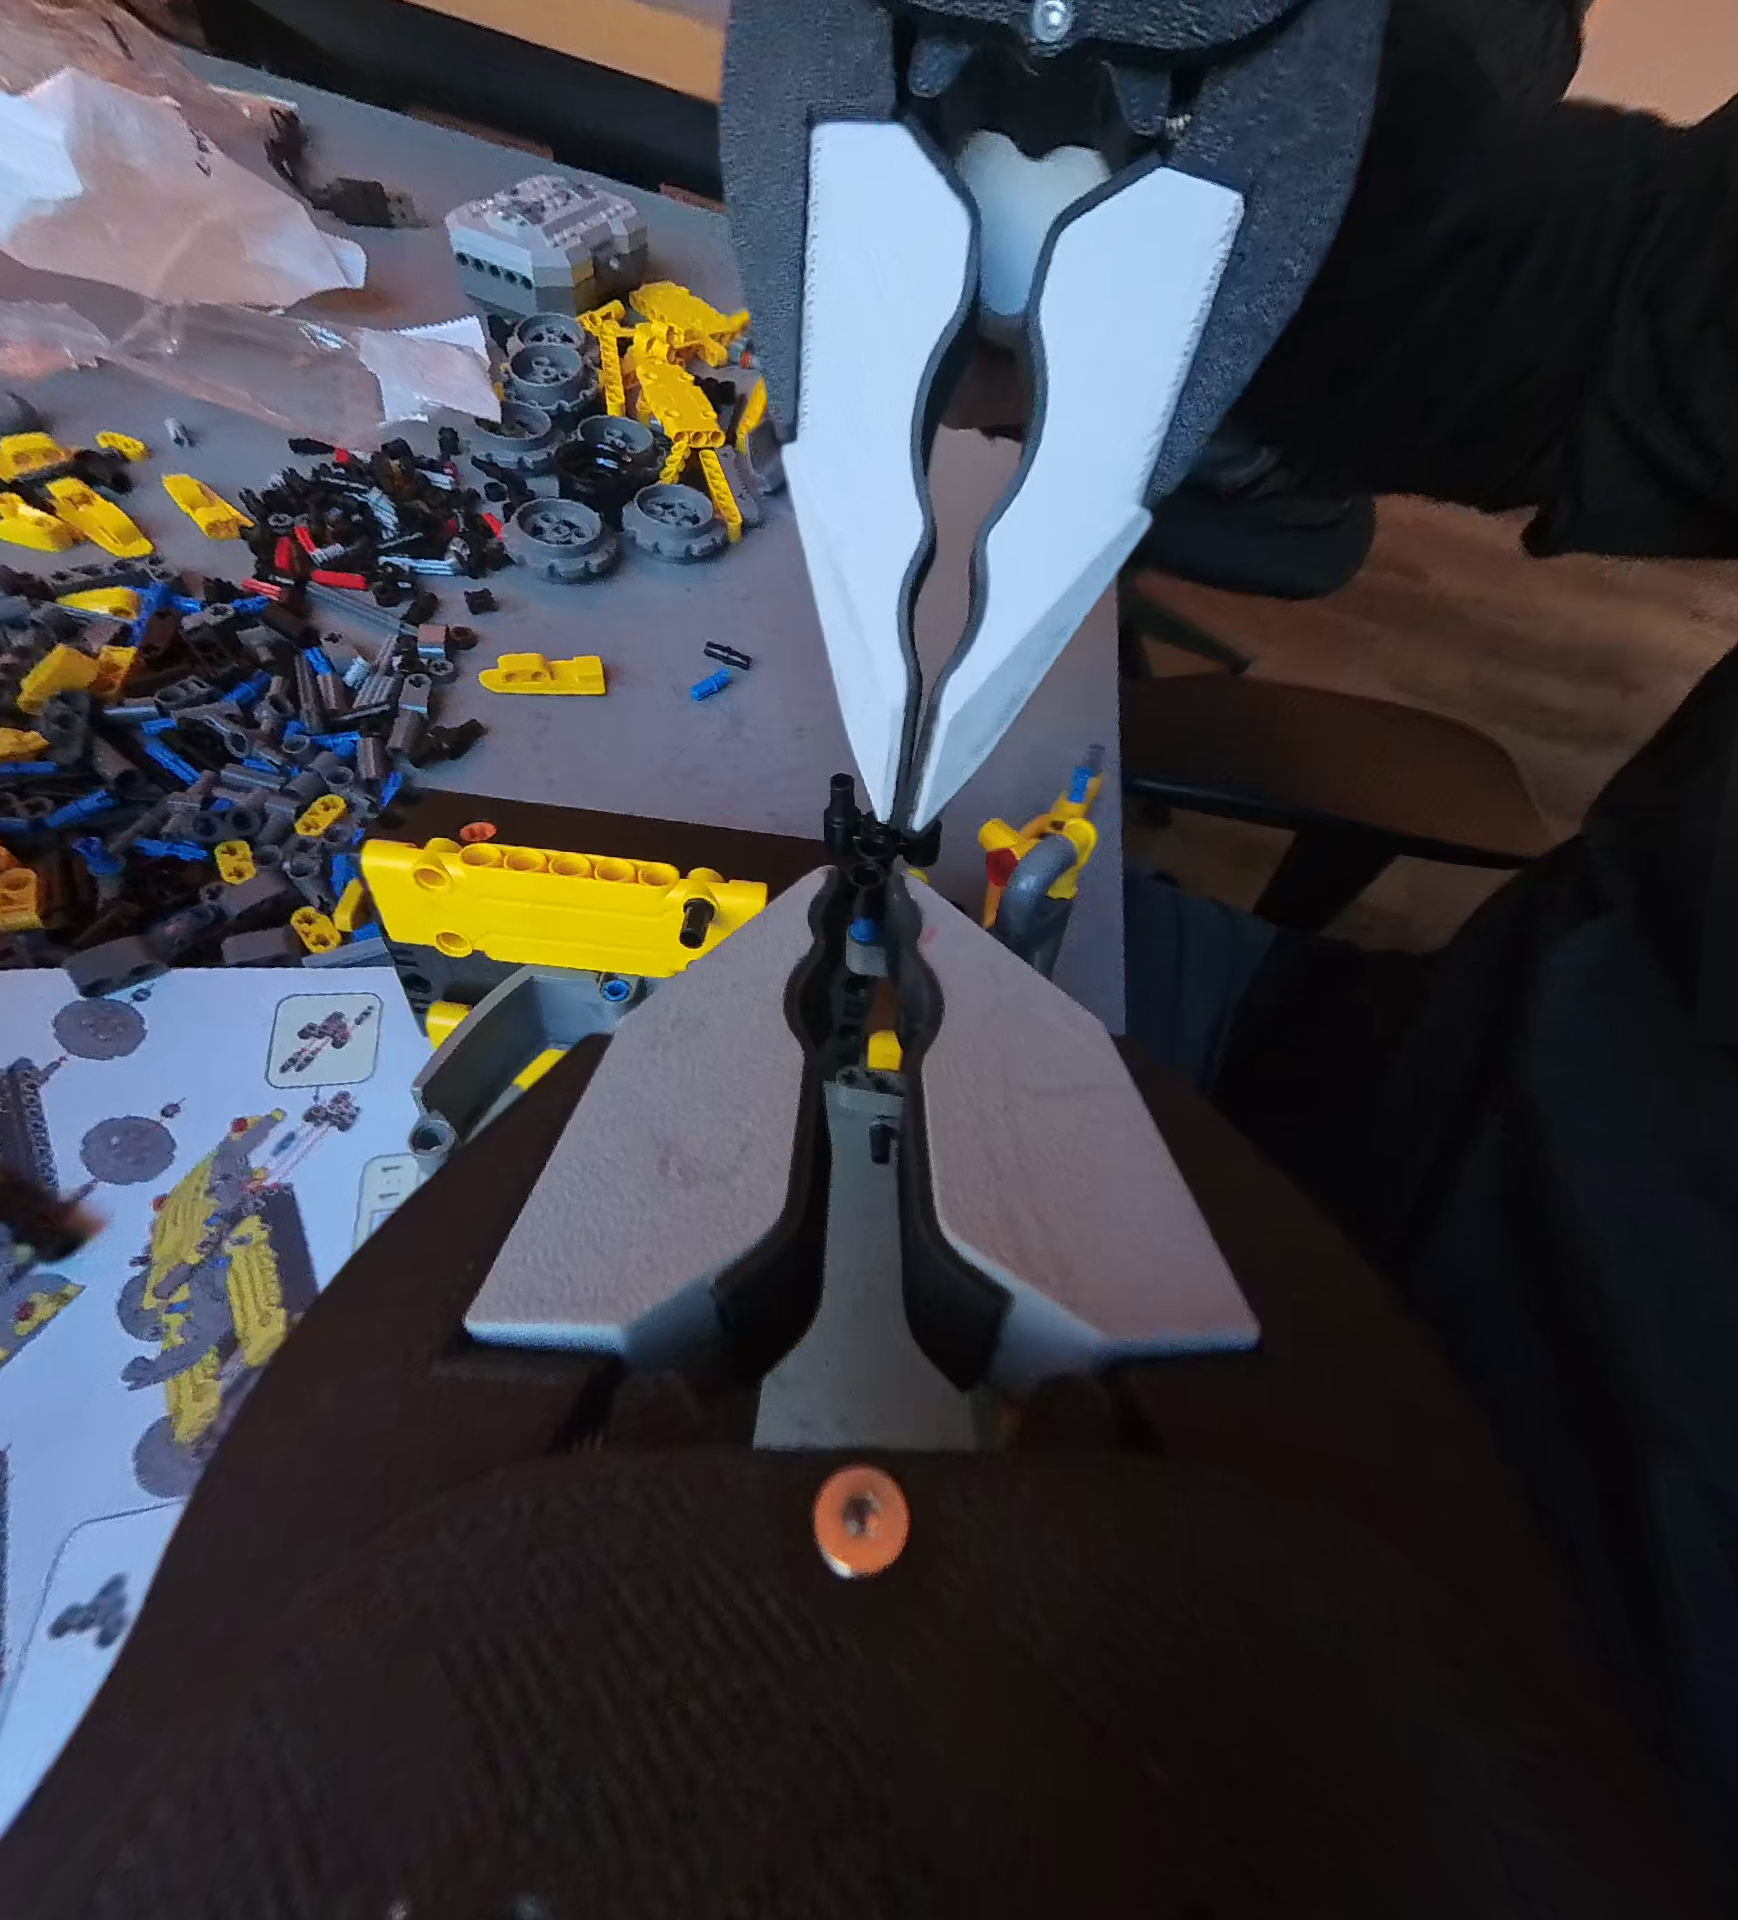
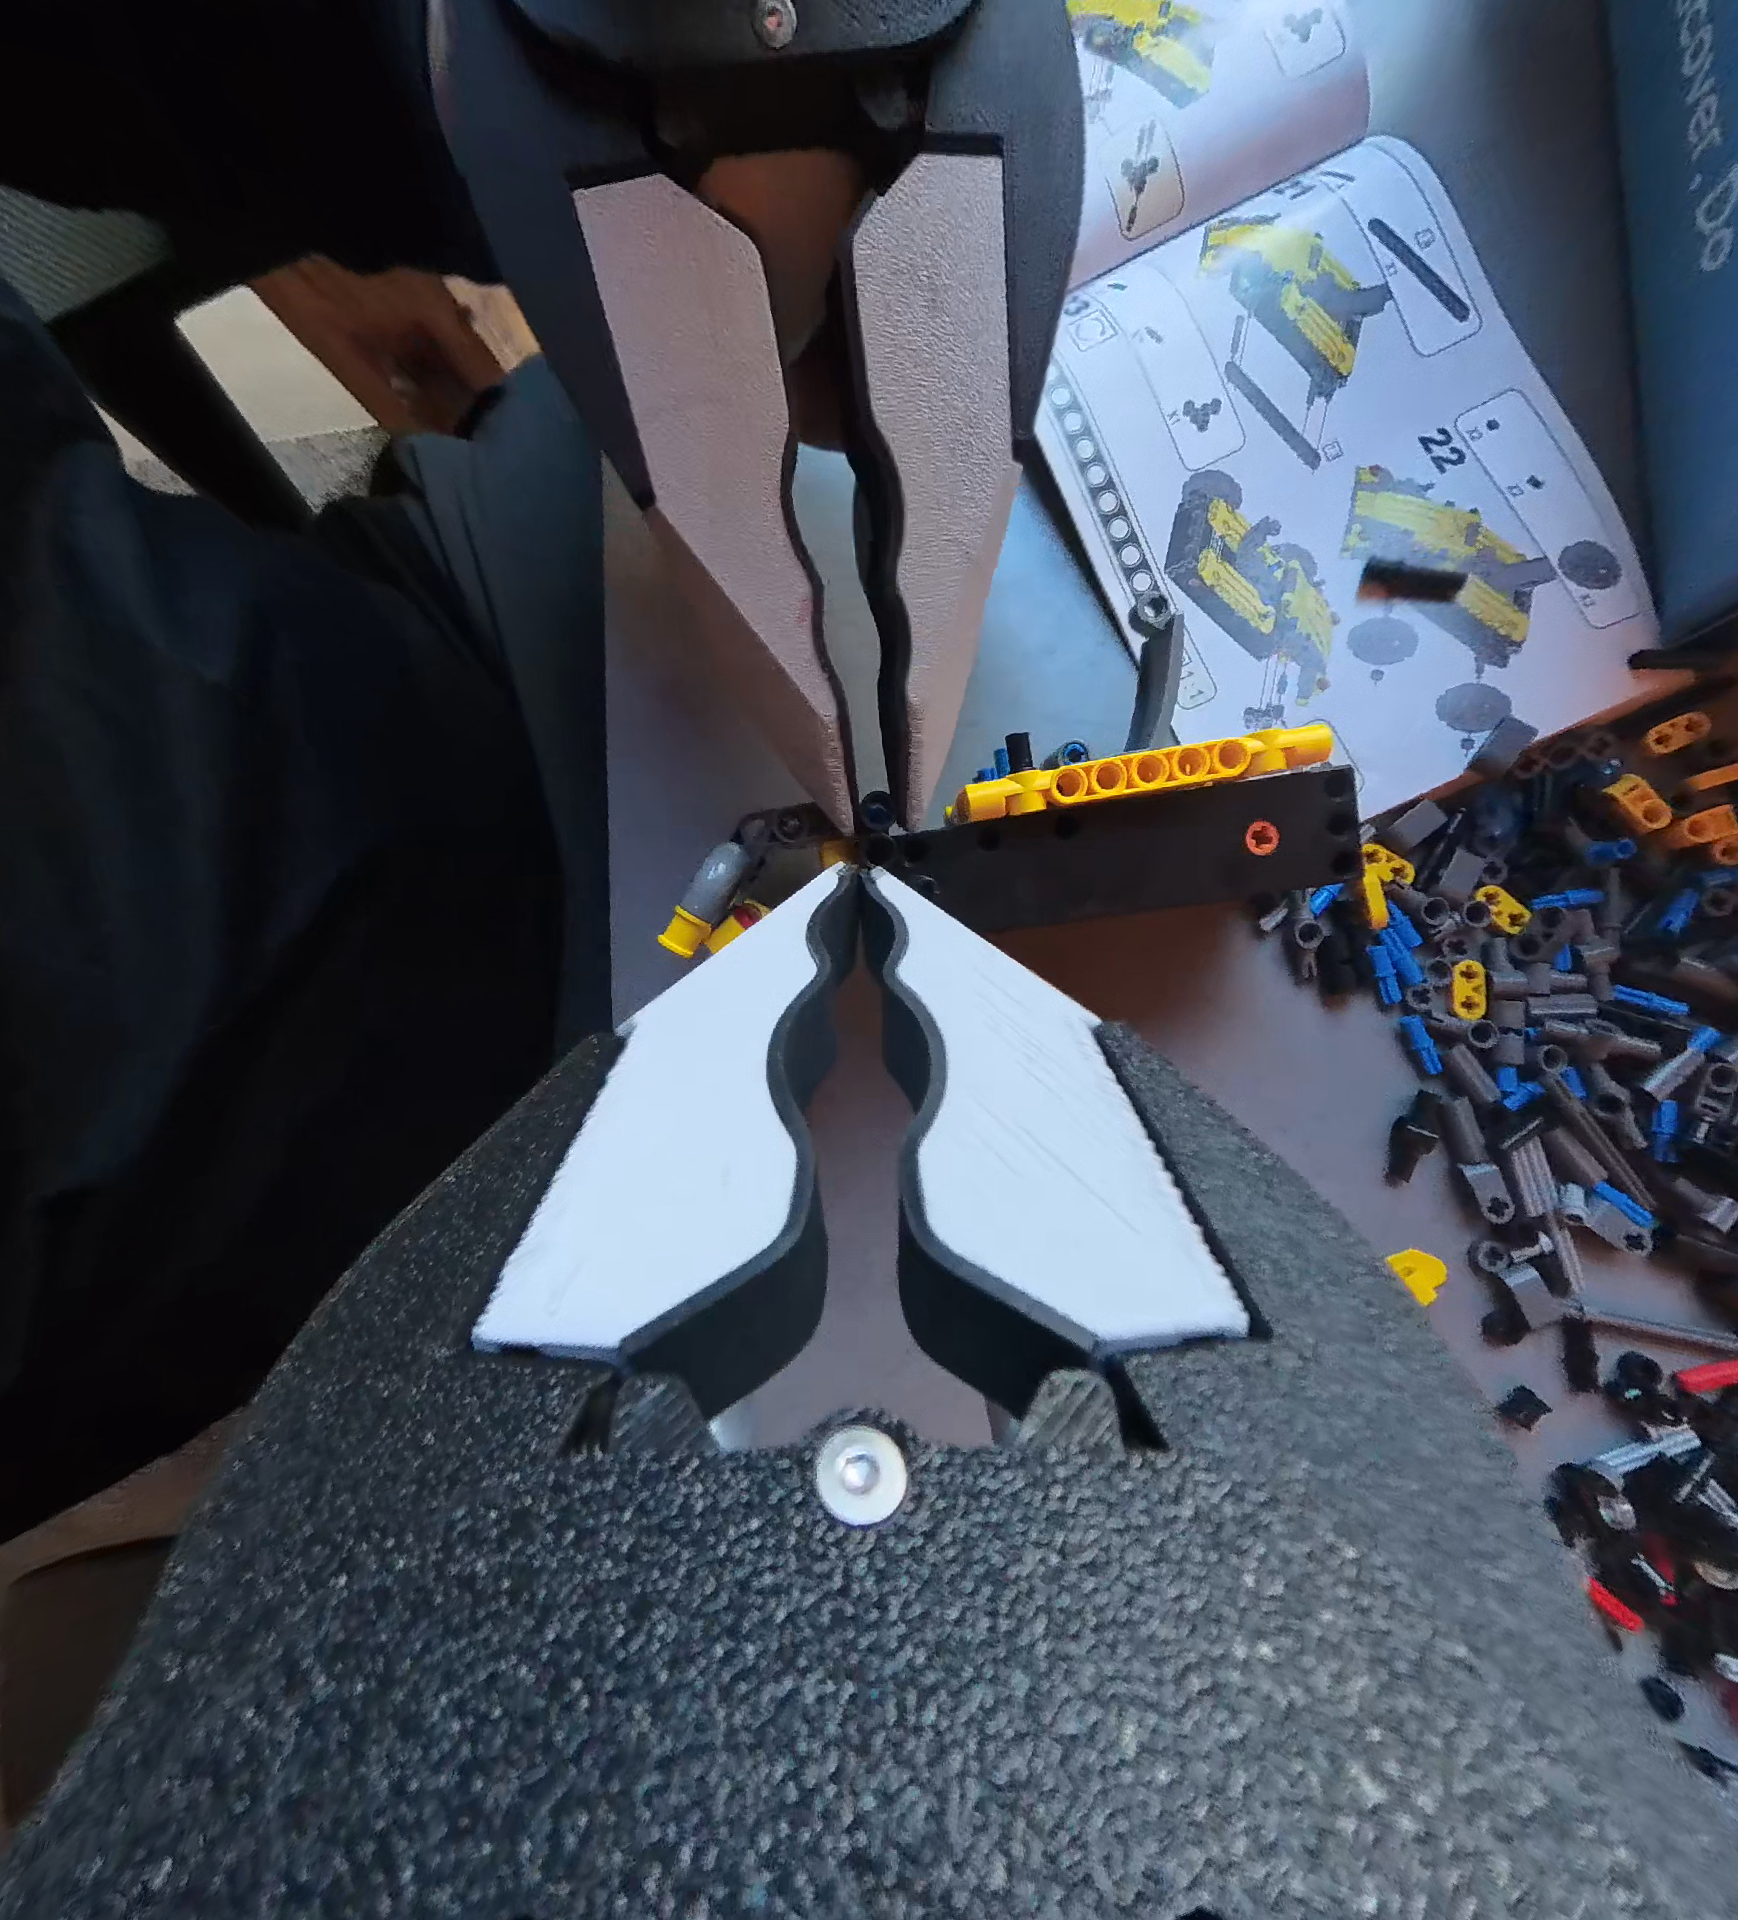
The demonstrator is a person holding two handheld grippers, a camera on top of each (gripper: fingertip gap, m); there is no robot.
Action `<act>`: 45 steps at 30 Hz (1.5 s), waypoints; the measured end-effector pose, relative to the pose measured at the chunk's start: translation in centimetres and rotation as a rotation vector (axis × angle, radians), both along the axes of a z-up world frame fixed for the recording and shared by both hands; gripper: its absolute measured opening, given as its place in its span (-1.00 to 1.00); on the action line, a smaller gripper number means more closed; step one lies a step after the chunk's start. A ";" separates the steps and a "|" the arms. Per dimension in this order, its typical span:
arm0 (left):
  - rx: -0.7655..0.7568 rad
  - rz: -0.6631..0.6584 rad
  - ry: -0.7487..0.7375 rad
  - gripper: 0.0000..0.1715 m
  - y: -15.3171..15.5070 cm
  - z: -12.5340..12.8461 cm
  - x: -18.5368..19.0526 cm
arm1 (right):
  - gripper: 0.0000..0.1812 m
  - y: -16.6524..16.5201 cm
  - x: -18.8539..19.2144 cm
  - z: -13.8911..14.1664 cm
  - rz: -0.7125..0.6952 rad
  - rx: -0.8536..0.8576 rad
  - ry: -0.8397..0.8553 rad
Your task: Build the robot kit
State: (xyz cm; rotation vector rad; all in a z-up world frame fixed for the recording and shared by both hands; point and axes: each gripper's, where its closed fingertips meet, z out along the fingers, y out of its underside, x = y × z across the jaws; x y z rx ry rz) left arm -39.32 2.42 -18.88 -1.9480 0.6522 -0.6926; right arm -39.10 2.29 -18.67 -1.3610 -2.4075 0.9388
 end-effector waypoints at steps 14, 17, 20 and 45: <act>-0.007 -0.007 0.027 -0.95 0.1 0.0 0.1 | -1.00 1.1 0.2 1.5 -0.050 -0.005 0.068; -0.009 -0.010 0.028 -0.95 0.1 0.0 0.1 | -1.00 0.9 -0.2 1.9 -0.035 0.034 0.103; -0.012 -0.008 0.030 -0.95 0.2 -0.1 0.1 | -1.00 0.9 -0.1 -0.2 -0.028 0.084 0.053; 0.013 -0.003 0.076 -0.95 0.1 -0.1 0.2 | -1.00 0.1 0.5 -0.5 0.133 0.330 0.106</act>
